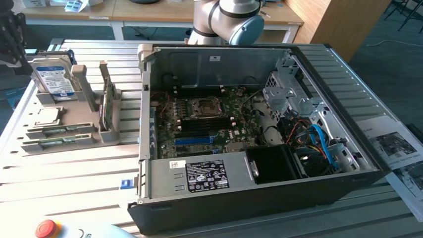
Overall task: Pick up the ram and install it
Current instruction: 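Pick up the ram and move it above insertion slot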
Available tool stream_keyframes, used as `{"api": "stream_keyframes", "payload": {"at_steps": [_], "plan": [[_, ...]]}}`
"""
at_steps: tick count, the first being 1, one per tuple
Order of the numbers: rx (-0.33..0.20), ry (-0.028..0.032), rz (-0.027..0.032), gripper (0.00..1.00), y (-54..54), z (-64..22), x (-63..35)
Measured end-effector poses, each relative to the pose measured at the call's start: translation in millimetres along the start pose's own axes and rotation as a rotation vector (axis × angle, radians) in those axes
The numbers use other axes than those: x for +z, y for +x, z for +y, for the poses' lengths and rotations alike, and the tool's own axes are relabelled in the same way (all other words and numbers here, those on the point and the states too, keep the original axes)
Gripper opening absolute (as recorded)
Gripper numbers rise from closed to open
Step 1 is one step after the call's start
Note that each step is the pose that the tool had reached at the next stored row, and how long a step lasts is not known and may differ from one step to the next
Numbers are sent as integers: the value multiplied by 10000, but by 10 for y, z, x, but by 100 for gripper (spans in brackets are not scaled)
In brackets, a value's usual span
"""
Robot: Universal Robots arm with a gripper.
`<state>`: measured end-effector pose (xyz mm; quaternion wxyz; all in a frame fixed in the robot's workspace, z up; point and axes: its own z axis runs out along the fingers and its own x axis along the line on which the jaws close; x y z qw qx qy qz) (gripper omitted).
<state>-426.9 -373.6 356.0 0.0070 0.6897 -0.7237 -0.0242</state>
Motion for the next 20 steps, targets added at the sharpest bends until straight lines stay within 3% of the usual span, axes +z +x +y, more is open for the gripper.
{"api": "stream_keyframes", "payload": {"at_steps": [20], "plan": [[0, 0, 0, 10, 12, -10, 250]]}}
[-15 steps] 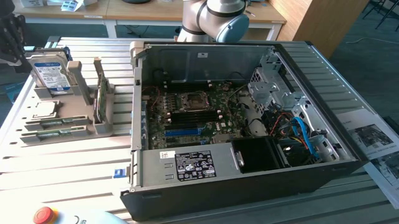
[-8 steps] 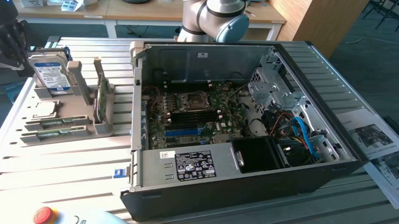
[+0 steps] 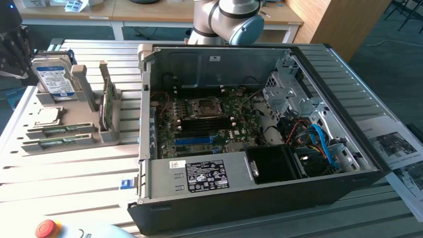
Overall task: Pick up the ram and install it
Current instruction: 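Pick up the ram and move it above insertion slot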
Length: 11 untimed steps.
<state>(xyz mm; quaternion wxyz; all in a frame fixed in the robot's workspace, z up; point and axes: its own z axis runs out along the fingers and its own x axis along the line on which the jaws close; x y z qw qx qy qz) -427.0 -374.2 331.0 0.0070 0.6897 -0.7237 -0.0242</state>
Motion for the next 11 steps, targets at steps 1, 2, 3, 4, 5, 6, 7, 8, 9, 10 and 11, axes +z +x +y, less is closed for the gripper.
{"api": "stream_keyframes", "payload": {"at_steps": [1, 2, 3, 4, 5, 6, 7, 8, 9, 10, 11], "plan": [[0, 0, 0, 10, 1, -1, 12], [0, 0, 0, 10, 1, -1, 24], [0, 0, 0, 10, 2, -1, 36], [0, 0, 0, 10, 2, -2, 48], [0, 0, 0, 10, 2, -2, 60], [0, 0, 0, 10, 3, -3, 71], [0, 0, 0, 10, 3, -3, 83], [0, -1, 0, 10, 4, -4, 95], [0, 0, 0, 10, 4, -4, 107], [0, 1, 0, 10, 5, -5, 120], [0, 0, -1, 10, 5, -5, 132]]}}
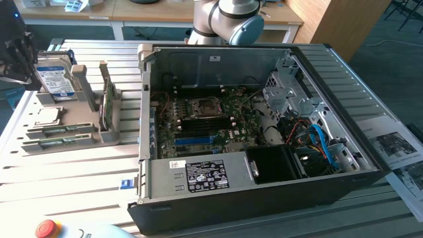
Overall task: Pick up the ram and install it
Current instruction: 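Pick up the ram and move it above insertion slot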
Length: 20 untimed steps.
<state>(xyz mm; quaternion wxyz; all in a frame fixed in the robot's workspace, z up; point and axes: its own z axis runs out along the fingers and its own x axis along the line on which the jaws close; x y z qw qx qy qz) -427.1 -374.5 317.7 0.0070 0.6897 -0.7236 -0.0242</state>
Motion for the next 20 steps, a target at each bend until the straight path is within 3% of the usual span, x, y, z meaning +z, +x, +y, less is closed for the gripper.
{"api": "stream_keyframes", "payload": {"at_steps": [20], "plan": [[0, 0, 0, 10, 7, -9, 240]]}}
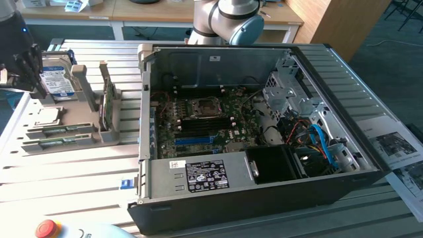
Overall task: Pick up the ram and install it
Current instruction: 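Pick up the ram and move it above insertion slot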
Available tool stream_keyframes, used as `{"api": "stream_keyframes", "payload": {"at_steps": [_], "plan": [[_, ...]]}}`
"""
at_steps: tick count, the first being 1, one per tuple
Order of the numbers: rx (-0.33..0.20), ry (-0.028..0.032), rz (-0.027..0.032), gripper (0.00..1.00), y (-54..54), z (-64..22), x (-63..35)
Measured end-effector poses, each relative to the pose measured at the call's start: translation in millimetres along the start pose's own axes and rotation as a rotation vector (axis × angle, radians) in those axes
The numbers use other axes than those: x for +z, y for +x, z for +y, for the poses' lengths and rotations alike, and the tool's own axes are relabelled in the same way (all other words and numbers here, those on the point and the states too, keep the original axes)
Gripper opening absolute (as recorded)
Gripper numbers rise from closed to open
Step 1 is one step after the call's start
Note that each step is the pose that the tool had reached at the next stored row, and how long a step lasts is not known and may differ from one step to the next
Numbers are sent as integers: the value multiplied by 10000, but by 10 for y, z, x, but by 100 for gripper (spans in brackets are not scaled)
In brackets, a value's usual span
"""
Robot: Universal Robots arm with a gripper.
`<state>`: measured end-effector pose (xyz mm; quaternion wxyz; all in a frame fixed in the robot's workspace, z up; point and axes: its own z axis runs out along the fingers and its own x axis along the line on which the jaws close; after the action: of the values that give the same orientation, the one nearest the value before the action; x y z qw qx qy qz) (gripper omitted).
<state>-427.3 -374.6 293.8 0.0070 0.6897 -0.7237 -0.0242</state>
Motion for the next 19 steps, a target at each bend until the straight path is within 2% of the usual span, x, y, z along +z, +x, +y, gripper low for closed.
{"api": "stream_keyframes", "payload": {"at_steps": [19], "plan": [[0, 1, 0, 10, 5, -5, 193]]}}
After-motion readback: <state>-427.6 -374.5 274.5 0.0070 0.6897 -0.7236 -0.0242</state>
